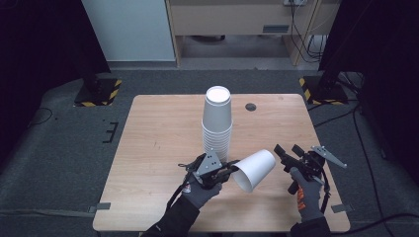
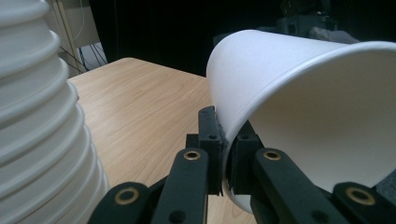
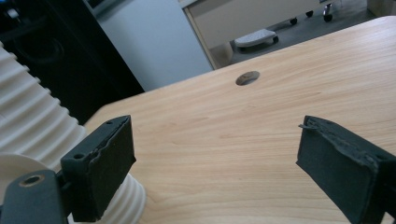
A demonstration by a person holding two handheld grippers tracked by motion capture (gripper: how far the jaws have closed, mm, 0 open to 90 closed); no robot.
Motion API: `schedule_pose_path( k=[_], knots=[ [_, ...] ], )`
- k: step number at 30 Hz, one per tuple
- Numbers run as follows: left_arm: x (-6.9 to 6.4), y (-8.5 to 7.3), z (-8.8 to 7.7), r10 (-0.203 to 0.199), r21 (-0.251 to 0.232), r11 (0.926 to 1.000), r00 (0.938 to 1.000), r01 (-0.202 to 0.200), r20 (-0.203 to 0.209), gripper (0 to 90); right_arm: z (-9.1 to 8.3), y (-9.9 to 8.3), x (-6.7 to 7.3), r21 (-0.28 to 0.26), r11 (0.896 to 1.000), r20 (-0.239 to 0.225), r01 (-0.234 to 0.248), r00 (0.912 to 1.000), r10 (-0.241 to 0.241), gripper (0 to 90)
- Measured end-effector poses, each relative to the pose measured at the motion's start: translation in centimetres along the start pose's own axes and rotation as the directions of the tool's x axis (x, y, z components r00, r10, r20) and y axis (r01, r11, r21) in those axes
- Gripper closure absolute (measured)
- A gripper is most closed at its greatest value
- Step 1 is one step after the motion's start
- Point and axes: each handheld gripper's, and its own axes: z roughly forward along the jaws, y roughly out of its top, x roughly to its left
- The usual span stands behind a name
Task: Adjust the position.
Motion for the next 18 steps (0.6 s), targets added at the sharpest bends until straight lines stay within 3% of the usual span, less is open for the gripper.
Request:
schedule_pose_path(
  k=[4, 6, 9, 18],
  knots=[
    [0.2, -0.1, -0.6, -0.007, 0.008, 0.9999, 0.9999, 0.007, 0.010, 85.9, 0.1, -0.1, -0.4, 0.022, 0.999, 0.025, 0.038, 0.9989, -0.039, 10.8],
    [0.3, -0.3, -0.9, -0.010, 0.016, 0.9998, 0.9999, 0.009, 0.013, 85.9, 0.2, -0.2, -0.4, 0.039, 0.996, 0.041, 0.080, 0.9959, -0.081, 10.3],
    [0.5, -0.4, -1.5, -0.015, 0.026, 0.9996, 0.9998, 0.014, 0.011, 85.9, 0.4, -0.5, -0.6, 0.091, 0.982, 0.067, 0.167, 0.9825, -0.174, 9.6],
    [1.7, -1.6, -3.8, -0.051, 0.052, 0.9974, 0.9987, 0.051, -0.005, 85.9, 0.6, -1.0, -1.2, 0.153, 0.958, 0.098, 0.241, 0.9612, -0.258, 9.3]
  ],
)
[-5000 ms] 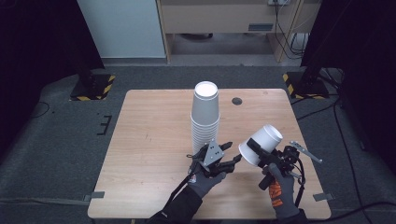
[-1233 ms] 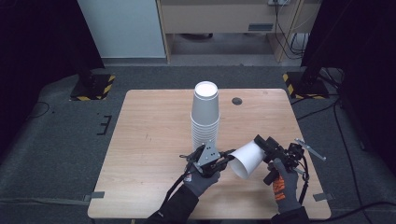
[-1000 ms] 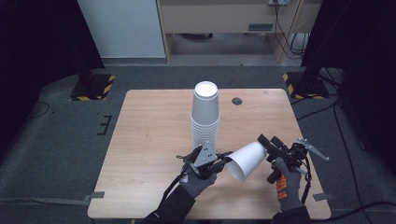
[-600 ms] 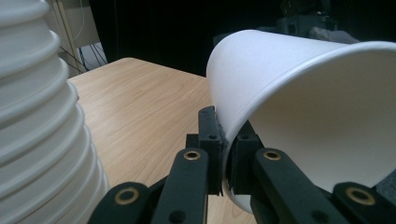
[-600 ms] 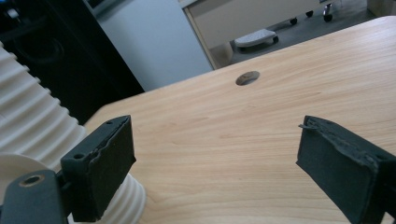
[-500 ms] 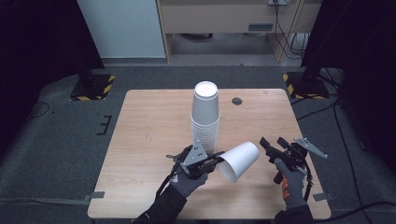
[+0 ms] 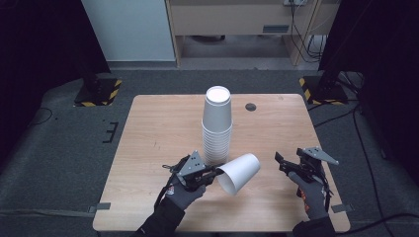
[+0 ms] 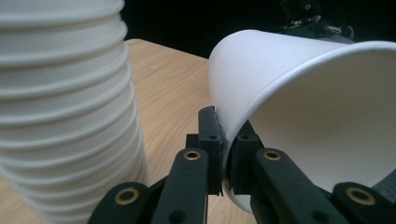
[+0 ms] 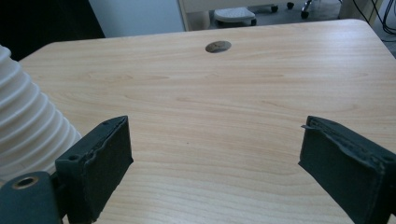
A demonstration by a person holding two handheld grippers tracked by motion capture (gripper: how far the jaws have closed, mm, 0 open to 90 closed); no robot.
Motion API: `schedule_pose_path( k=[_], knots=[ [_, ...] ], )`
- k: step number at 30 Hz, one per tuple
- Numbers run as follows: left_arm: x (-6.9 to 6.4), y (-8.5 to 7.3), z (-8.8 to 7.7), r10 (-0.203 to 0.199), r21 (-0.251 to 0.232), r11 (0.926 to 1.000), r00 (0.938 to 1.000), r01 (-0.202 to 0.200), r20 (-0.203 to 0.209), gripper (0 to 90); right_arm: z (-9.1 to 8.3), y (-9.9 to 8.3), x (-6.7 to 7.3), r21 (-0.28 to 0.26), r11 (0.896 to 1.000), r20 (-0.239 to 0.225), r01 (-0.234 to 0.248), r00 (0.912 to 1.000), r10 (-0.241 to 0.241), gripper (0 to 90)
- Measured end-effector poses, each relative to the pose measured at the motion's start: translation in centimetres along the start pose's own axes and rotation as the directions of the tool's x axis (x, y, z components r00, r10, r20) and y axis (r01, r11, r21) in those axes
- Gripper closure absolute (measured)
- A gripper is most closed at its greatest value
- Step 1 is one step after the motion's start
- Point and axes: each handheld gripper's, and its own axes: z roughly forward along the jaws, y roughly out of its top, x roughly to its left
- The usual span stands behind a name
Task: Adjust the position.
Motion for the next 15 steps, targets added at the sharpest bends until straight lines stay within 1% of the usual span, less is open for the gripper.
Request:
schedule_pose_path(
  k=[4, 6, 15],
  knots=[
    [0.6, -0.6, -0.7, -0.013, 0.017, 0.9998, 0.9999, 0.013, -0.006, 85.9, 0.2, -0.4, -0.3, 0.022, 1.000, 0.013, 0.017, 0.9998, -0.018, 9.3],
    [0.8, -0.9, -1.2, -0.019, 0.024, 0.9995, 0.9998, 0.019, -0.007, 85.9, 0.3, -0.5, -0.4, 0.032, 0.999, 0.027, 0.036, 0.9990, -0.037, 9.3],
    [1.9, -2.4, -3.1, -0.058, 0.071, 0.9958, 0.9983, 0.058, -0.003, 85.9, 0.4, -0.9, -0.7, 0.061, 0.997, 0.047, 0.056, 0.9971, -0.059, 9.4]
  ],
)
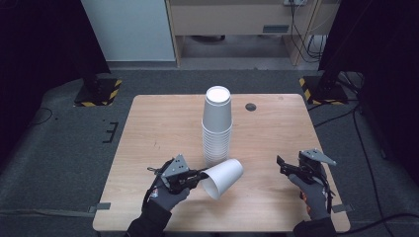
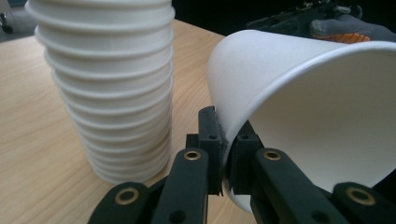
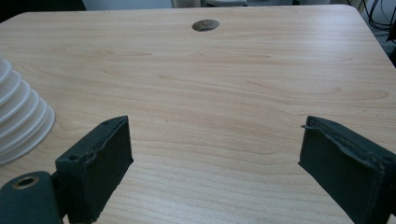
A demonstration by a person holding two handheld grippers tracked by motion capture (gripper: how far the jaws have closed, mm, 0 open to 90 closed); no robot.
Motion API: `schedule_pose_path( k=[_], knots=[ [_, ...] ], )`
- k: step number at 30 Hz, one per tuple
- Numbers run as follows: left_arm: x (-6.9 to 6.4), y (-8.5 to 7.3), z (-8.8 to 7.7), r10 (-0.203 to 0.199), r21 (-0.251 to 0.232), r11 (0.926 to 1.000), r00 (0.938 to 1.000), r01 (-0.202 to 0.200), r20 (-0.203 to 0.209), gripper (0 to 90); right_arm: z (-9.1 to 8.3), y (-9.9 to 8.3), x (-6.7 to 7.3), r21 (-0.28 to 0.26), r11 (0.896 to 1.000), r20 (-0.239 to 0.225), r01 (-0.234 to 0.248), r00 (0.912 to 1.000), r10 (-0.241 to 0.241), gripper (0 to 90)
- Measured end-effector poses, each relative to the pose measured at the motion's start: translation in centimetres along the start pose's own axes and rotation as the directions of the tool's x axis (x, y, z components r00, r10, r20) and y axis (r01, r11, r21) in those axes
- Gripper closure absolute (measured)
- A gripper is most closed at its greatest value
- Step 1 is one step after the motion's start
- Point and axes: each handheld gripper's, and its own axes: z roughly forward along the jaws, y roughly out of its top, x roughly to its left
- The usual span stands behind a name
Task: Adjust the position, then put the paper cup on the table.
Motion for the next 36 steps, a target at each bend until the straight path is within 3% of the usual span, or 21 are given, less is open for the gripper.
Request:
schedule_pose_path(
  k=[6, 25, 30, 36],
  knots=[
    [0.5, -0.5, -1.2, -0.024, 0.045, 0.9987, 0.9997, 0.024, 0.009, 85.9, 0.1, -0.2, 0.0, 0.021, 1.000, -0.003, 0.016, 0.9999, -0.016, 9.4],
    [3.4, -1.9, -6.0, -0.090, 0.112, 0.9888, 0.9928, 0.099, -0.079, 85.8, 0.4, -0.7, 0.2, 0.048, 0.998, -0.008, 0.035, 0.9994, -0.035, 9.3],
    [4.1, -2.2, -7.0, -0.110, 0.107, 0.9868, 0.9874, 0.122, -0.114, 85.7, 0.4, -0.9, 0.4, 0.059, 0.997, -0.009, 0.048, 0.9988, -0.047, 9.1],
    [5.1, -2.4, -7.9, -0.137, 0.111, 0.9813, 0.9752, 0.157, -0.174, 85.8, 1.1, -1.3, 0.4, 0.098, 0.992, -0.004, 0.074, 0.9973, -0.074, 9.2]
  ],
)
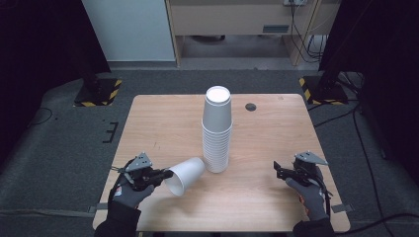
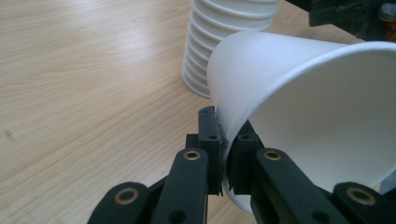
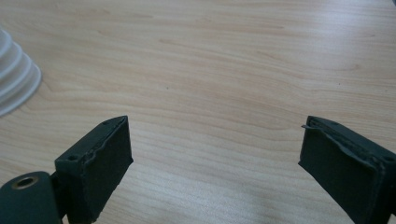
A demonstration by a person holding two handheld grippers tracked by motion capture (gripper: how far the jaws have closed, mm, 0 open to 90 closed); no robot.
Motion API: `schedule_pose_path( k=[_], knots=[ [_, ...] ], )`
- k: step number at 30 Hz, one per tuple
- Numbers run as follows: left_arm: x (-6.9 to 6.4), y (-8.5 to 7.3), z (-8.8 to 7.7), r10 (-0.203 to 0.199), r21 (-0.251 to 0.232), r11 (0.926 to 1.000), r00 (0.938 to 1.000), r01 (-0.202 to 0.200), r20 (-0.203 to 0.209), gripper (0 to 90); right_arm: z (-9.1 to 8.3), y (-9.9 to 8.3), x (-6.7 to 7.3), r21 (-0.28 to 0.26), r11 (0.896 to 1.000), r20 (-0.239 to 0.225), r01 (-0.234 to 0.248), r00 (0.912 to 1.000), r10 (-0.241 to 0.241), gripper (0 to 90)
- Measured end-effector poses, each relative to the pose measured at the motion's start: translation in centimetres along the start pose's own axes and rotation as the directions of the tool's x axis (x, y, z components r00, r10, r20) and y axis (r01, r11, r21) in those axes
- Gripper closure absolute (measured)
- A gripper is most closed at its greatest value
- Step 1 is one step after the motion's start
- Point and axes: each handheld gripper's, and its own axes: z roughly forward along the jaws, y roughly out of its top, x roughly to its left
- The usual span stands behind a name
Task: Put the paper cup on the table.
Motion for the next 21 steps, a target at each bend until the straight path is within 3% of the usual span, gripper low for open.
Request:
schedule_pose_path(
  k=[4, 9, 14, 17, 21],
  knots=[
    [0.7, -0.1, -0.6, -0.036, -0.018, 0.9992, 0.9982, 0.035, -0.048, 85.7, 0.3, -0.2, -0.1, 0.020, 1.000, 0.002, 0.012, 0.9999, -0.012, 9.2],
    [1.6, -0.2, -1.3, -0.073, -0.041, 0.9968, 0.9901, 0.068, -0.120, 85.7, 0.8, -0.5, -0.2, 0.056, 0.998, 0.007, 0.022, 0.9997, -0.022, 9.2],
    [2.1, -0.3, -1.9, -0.107, -0.061, 0.9934, 0.9758, 0.097, -0.190, 85.7, 1.2, -0.8, -0.1, 0.095, 0.995, 0.005, 0.034, 0.9994, -0.035, 9.3],
    [2.3, -0.3, -2.2, -0.129, -0.072, 0.9906, 0.9688, 0.116, -0.212, 85.7, 1.4, -0.9, -0.1, 0.106, 0.994, 0.004, 0.029, 0.9996, -0.030, 9.5],
    [2.8, -0.4, -2.9, -0.144, -0.076, 0.9888, 0.9524, 0.129, -0.268, 85.7, 1.7, -1.1, 0.0, 0.125, 0.991, 0.005, 0.037, 0.9993, -0.038, 9.5]
  ],
)
